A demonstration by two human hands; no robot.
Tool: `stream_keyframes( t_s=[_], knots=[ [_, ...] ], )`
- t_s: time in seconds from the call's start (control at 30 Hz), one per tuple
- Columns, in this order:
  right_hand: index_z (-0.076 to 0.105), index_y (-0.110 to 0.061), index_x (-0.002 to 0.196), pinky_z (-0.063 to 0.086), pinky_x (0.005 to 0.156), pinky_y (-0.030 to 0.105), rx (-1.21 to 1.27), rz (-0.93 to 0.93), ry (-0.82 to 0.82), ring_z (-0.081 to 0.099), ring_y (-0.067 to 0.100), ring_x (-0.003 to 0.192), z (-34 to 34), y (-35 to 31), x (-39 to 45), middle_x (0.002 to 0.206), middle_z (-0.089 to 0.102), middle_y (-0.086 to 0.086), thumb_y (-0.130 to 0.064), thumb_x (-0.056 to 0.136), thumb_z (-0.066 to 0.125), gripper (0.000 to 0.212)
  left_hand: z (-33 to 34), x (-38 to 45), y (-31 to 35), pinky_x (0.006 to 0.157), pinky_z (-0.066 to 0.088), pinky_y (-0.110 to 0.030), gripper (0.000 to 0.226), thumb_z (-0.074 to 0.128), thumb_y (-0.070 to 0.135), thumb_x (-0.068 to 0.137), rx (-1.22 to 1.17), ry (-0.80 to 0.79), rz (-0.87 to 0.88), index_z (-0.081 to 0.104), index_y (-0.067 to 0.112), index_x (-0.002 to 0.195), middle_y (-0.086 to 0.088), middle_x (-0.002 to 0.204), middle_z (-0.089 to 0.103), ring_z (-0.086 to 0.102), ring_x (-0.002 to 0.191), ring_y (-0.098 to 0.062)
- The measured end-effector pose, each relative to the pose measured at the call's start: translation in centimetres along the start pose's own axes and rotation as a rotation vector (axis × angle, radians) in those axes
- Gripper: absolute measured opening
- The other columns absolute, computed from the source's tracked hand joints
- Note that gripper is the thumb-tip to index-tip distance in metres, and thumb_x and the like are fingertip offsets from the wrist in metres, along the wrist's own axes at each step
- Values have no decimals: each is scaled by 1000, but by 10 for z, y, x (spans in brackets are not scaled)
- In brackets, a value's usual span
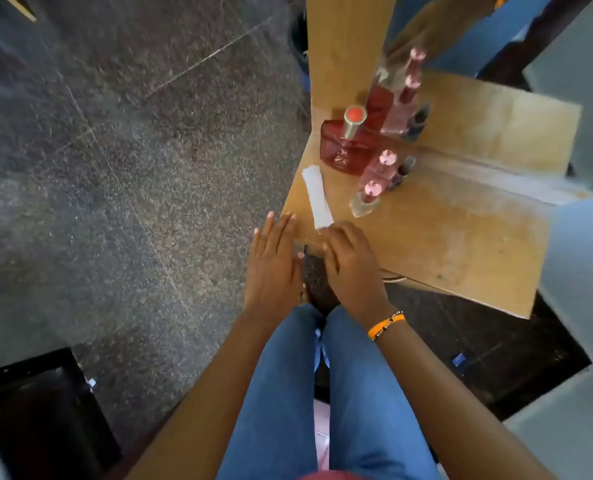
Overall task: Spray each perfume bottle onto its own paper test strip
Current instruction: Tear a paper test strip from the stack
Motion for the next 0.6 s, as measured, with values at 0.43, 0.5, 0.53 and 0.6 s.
stream_keyframes(
  t_s=[0.43,0.5,0.53,0.6],
  knots=[
    [67,-7,102,35,60,23,-117,214,328,64,27,71,3,25,21,95,67,12,-31,84,67,30,7,27,-20,110,24,-56,30,48,7,90,-136,439,141,63,11,115,-6,117,62,54,113,-24],
    [67,-8,99,35,58,24,-113,215,350,63,27,70,3,25,20,93,66,12,-31,83,69,28,10,26,-20,113,20,-53,32,47,7,90,-139,457,182,64,12,116,-7,117,62,54,113,-26],
    [67,-9,98,36,57,24,-114,206,367,63,28,69,4,26,19,93,66,11,-30,83,69,26,11,27,-21,115,17,-52,33,46,8,89,-139,462,198,64,14,117,-7,117,61,54,113,-26],
    [68,-10,97,38,55,25,-128,181,399,62,28,67,4,24,16,93,66,10,-29,84,66,23,12,27,-21,116,13,-51,35,45,10,89,-130,471,224,64,17,118,-6,117,61,54,112,-25]
  ],
)
Point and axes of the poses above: each hand's wrist, its own x-axis towards the middle knuckle, its own z-axis out of the palm, y = z × x, the point moved 10 cm from there along x, towards the middle knuckle
